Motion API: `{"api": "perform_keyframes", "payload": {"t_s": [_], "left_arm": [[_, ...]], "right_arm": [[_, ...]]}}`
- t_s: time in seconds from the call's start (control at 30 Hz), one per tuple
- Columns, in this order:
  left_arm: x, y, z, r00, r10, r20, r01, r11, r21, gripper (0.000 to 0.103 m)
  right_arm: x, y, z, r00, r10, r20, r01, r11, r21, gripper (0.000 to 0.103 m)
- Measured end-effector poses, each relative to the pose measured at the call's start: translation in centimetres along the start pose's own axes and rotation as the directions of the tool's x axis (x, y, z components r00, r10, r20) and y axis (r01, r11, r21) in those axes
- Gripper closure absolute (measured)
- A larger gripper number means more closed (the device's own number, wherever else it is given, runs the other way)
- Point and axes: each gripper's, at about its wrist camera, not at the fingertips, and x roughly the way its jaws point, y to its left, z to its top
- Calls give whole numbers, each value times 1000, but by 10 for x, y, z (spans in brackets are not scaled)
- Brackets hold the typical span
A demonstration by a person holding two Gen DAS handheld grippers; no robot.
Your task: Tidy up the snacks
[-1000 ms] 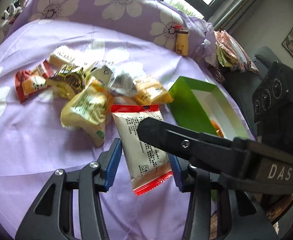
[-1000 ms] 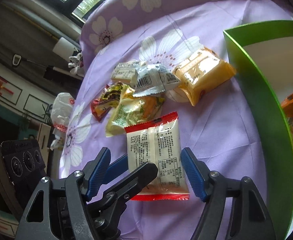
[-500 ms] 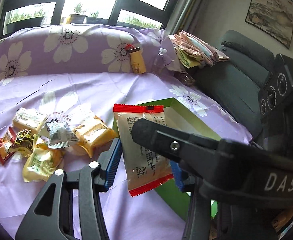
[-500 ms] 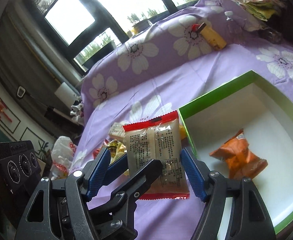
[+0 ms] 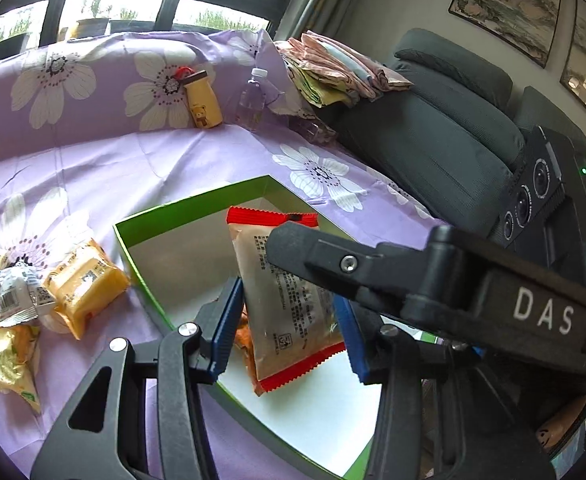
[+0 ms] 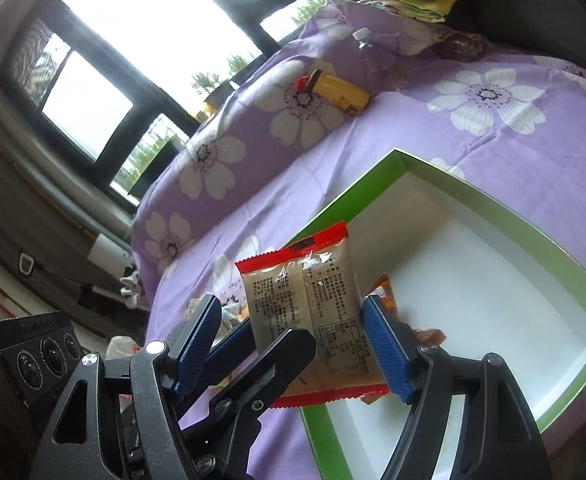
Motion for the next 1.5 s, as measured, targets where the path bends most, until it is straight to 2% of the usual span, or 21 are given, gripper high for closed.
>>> {"api": "perform_keyframes", "payload": {"t_s": [0.33, 0.8, 1.0, 1.2, 1.27, 1.5], "left_arm": [[25, -3, -6, 995, -71, -73, 67, 996, -65, 58], [29, 2, -10, 990, -92, -105, 82, 992, -93, 58], [27, 1, -11, 994, -53, -100, 44, 995, -86, 55], [11, 7, -10, 997, -38, -65, 31, 994, -102, 41], [2, 11, -10, 999, -22, -50, 17, 995, -103, 33], [-42, 42, -13, 993, 121, 12, -118, 984, -132, 22]], "right_arm": [[1, -31, 5, 998, -62, -14, 63, 995, 77, 28], [10, -32, 4, 994, -95, -49, 99, 991, 91, 28], [11, -29, 3, 993, -105, -49, 109, 990, 84, 28], [10, -29, 4, 990, -133, -38, 136, 988, 74, 28], [10, -28, 4, 990, -137, -36, 140, 988, 70, 28], [13, -12, 0, 989, -148, -29, 149, 989, 23, 28]]}}
